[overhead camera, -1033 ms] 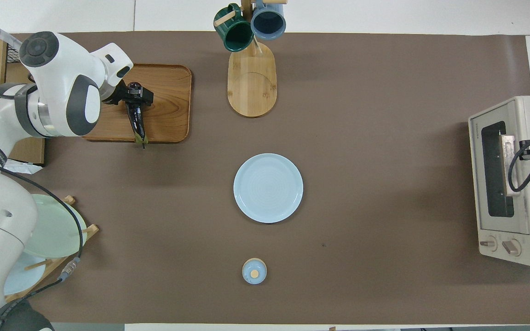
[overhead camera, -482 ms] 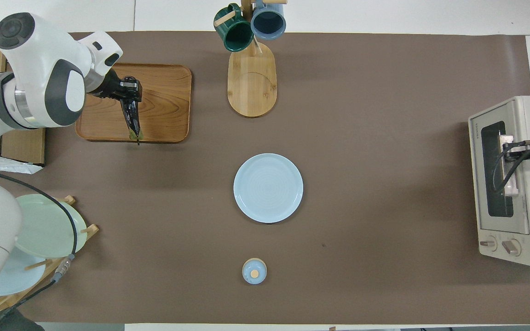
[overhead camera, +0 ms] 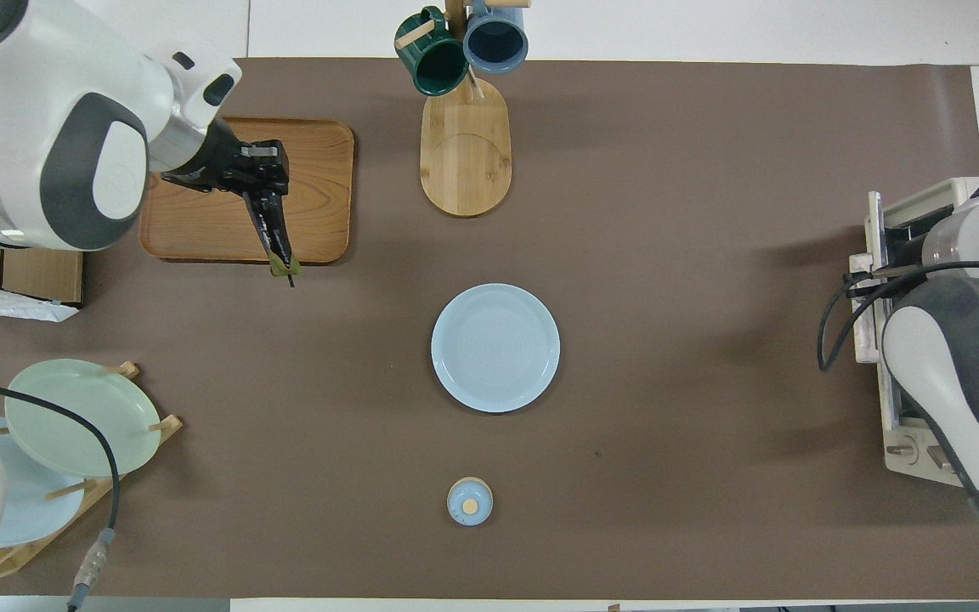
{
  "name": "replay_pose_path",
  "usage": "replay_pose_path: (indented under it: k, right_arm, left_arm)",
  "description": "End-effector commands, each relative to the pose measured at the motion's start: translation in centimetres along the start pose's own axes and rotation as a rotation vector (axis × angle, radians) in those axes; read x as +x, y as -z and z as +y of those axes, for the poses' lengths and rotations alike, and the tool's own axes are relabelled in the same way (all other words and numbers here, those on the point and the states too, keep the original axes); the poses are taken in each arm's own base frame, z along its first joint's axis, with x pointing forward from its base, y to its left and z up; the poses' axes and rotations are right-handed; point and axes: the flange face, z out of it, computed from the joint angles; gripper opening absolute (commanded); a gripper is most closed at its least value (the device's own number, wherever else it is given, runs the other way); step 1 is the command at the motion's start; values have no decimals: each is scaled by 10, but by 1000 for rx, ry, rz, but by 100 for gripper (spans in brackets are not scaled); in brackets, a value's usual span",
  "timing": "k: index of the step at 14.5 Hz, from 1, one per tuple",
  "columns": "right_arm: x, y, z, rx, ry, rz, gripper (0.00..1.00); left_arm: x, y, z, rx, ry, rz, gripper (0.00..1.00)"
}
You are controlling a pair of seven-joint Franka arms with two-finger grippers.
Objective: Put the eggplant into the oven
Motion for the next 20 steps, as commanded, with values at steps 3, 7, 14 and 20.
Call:
replay_pose_path:
  k: [3, 7, 14, 20]
  right_arm:
    - [-4, -69, 15, -24, -12, 56, 0]
    - [-1, -92, 12, -13, -22, 53, 0]
    - [2, -112, -1, 11, -43, 51, 0]
    - [7, -144, -12, 18, -64, 43, 0]
  left_arm:
    - [-75, -13, 85, 20, 31, -58, 0]
    - [-143, -60, 140, 1, 9, -4, 0]
    - [-188, -118, 189, -30, -109, 53, 0]
    - [-185, -156, 199, -28, -184, 63, 0]
